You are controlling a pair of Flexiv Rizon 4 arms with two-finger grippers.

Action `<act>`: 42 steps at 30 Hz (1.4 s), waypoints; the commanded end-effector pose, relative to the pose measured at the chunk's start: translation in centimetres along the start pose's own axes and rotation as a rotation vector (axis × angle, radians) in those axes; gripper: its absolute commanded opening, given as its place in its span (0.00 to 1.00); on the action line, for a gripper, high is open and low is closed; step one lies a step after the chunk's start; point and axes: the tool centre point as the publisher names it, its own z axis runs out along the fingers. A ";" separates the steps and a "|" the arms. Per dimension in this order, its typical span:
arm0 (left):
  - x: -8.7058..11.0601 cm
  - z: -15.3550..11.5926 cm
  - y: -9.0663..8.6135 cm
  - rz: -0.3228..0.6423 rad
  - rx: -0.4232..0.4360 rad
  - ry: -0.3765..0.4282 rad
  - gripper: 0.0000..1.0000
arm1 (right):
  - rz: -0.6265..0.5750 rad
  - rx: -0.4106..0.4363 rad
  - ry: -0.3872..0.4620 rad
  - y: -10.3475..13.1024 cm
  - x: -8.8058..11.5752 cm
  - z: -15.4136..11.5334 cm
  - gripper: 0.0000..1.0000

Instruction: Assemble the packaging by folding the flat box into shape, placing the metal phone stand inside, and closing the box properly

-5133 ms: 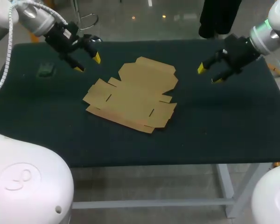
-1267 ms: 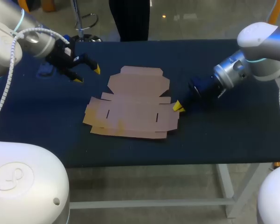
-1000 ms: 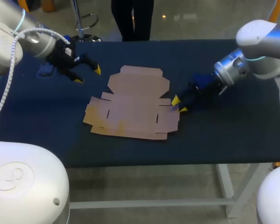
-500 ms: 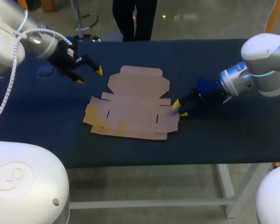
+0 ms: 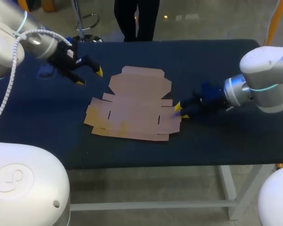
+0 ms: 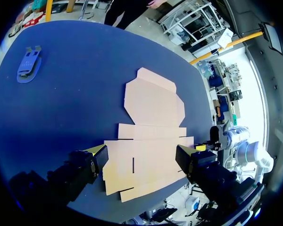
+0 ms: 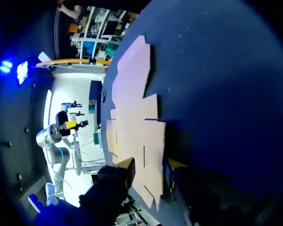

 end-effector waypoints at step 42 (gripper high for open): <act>-0.3 -0.5 0.0 -0.018 0.005 0.005 1.00 | -0.077 0.226 0.080 0.7 -0.8 -0.1 0.00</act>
